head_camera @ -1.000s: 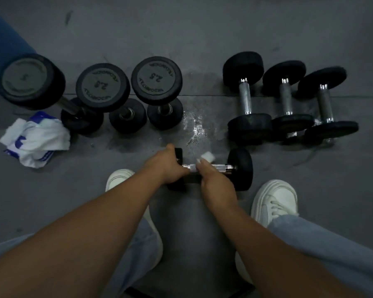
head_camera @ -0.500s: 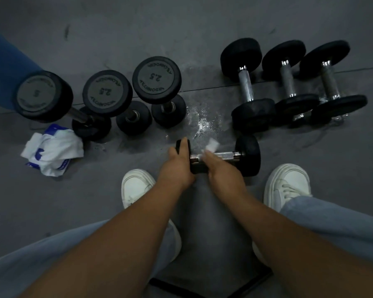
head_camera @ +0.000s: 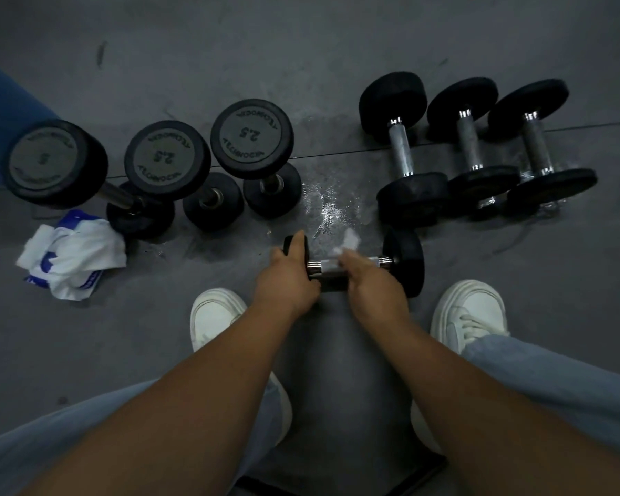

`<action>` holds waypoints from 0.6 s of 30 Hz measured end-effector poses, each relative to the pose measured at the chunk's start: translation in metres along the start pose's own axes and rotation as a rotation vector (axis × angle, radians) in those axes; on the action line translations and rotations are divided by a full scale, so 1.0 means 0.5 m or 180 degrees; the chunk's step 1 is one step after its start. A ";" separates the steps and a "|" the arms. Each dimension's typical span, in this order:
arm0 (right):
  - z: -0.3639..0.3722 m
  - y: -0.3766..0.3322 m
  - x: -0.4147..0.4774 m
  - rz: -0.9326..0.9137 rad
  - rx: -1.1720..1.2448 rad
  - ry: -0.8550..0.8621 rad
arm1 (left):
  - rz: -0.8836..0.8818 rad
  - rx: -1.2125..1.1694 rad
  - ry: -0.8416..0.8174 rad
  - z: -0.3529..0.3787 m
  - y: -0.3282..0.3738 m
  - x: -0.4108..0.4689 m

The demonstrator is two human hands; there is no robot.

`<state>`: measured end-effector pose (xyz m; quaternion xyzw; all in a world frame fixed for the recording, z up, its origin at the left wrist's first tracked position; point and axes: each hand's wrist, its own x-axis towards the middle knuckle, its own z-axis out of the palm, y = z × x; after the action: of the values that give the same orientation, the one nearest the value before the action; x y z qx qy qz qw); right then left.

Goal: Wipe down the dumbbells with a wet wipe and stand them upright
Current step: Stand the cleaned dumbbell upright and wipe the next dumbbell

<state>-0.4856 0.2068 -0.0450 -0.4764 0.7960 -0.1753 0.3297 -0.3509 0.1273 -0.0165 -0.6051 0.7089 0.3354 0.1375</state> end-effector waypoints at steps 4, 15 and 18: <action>0.000 -0.015 0.000 -0.0041 -0.0084 -0.0108 | 0.0013 -0.0013 0.0035 0.001 -0.001 0.004; -0.010 -0.008 0.012 0.0000 -0.0038 0.0210 | -0.0052 0.0097 -0.0169 -0.028 0.002 0.050; 0.005 -0.010 -0.005 0.0021 -0.0117 -0.0189 | -0.0270 -0.0234 0.0121 -0.022 -0.001 0.032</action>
<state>-0.4800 0.2066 -0.0431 -0.4848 0.7905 -0.1454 0.3449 -0.3519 0.1081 -0.0179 -0.6455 0.6723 0.3435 0.1158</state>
